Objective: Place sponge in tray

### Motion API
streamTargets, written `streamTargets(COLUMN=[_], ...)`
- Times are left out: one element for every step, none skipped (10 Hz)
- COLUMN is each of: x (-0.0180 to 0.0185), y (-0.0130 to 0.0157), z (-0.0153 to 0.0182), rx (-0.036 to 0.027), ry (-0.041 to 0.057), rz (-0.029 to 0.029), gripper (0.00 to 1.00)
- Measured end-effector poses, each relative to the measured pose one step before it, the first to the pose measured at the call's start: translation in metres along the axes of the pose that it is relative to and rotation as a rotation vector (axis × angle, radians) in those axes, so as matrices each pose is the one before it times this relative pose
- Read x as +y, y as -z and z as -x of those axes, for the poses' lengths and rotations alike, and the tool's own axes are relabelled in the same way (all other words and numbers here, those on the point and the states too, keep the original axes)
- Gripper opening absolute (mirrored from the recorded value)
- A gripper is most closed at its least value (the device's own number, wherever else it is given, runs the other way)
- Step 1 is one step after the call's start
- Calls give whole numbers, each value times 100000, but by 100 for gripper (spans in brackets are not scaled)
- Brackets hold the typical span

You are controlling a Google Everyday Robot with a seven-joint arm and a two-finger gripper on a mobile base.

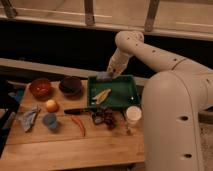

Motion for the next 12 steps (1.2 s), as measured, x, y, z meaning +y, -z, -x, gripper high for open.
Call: streamTargets(x=[412, -436, 50, 135, -158, -786, -1130, -1732, -1850, -2251, -1629, -1162], y=[-59, 99, 15, -77, -27, 292, 188, 333, 47, -3, -645, -1172], z=[-137, 163, -8, -44, 176, 663, 661, 903, 898, 1292, 975, 596], rx=[248, -342, -6, 80, -580, -1188, -521, -543, -134, -158, 1456, 2168], ry=[349, -412, 61, 107, -1613, -3729, -4124, -5013, -4781, -6283, -5698, -3849], rz=[413, -410, 61, -30, -69, -243, -33, -96, -364, -158, -91, -497], gripper=[0, 0, 0, 0, 0, 0, 0, 0, 0, 0, 0, 1])
